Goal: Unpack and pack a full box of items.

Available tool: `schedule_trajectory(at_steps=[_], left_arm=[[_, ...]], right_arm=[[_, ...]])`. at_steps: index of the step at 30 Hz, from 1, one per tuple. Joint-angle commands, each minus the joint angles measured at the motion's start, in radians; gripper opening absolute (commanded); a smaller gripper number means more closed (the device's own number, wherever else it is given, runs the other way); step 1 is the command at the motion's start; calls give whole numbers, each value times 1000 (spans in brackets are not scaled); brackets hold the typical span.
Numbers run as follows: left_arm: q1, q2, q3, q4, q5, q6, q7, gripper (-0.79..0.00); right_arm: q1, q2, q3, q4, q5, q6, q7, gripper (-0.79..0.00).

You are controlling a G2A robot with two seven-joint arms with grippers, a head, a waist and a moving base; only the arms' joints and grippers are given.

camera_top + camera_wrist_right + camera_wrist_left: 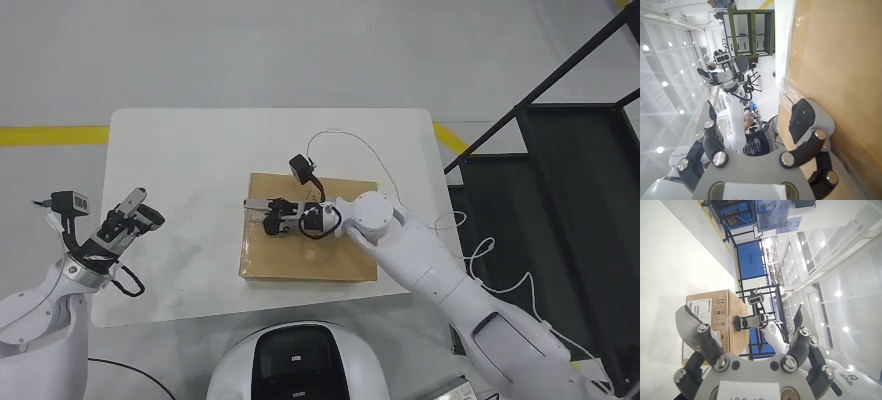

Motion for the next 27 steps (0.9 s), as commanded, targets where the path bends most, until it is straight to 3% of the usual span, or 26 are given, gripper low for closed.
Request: schedule_trajectory(at_steps=[1, 12, 27], left_arm=[[5, 1, 1, -3, -2, -4, 4, 0], [15, 6, 27, -23, 4, -13, 22, 0], [-12, 12, 83, -10, 40, -13, 42, 0]], right_arm=[[-37, 14, 36, -32, -10, 8, -1, 0], [-276, 86, 282, -208, -17, -5, -41, 0], [-533, 133, 529, -326, 34, 1, -118, 0]])
